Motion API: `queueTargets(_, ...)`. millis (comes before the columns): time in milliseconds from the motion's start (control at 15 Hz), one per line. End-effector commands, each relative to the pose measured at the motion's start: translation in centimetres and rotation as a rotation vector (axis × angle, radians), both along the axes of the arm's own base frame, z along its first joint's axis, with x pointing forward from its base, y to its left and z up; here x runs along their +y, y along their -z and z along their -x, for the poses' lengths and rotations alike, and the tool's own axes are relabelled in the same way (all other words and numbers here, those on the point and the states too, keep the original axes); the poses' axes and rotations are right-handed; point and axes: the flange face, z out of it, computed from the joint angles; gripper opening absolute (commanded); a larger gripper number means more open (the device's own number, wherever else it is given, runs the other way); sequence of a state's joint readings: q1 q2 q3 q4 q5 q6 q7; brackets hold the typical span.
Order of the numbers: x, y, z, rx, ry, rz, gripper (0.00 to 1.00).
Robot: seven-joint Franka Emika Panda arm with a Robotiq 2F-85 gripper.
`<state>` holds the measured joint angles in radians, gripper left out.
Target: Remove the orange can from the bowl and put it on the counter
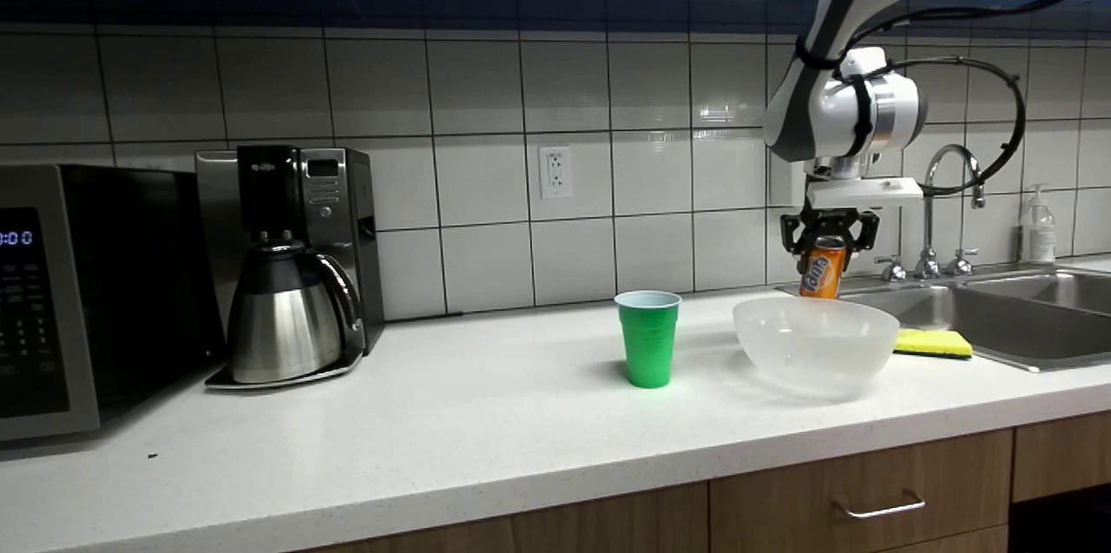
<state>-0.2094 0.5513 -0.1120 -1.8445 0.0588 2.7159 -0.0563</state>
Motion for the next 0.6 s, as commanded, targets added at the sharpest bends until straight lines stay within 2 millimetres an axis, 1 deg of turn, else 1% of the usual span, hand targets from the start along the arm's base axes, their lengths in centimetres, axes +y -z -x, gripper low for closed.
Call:
queueTargets(0,-3.2,1.9,-2.7,-0.016,-0.016,-0.030,0.40)
queueTargets(133,-4.4,3.1,-3.6,-0.017,-0.016,-0.041,0.40)
queueTargets(267,-5.1,4.1,-4.6,-0.018,-0.016,-0.050,0.40)
queueTargets(533,-5.5,5.2,-6.4,-0.021,-0.024,-0.058,0.40)
